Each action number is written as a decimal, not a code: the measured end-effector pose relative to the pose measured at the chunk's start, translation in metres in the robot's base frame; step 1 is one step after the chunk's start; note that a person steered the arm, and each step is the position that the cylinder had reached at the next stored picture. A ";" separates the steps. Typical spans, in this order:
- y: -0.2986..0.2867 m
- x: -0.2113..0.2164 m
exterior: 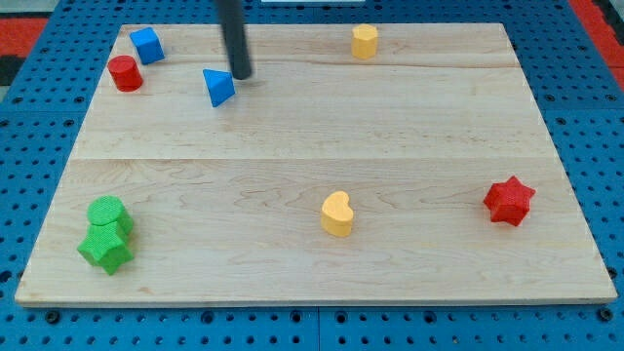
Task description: Push the blue closer to blue cube
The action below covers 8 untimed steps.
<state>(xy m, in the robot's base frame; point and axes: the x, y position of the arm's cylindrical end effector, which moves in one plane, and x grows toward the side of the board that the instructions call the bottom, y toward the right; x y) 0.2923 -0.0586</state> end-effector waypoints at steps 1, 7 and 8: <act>0.028 0.023; -0.136 -0.001; -0.134 0.035</act>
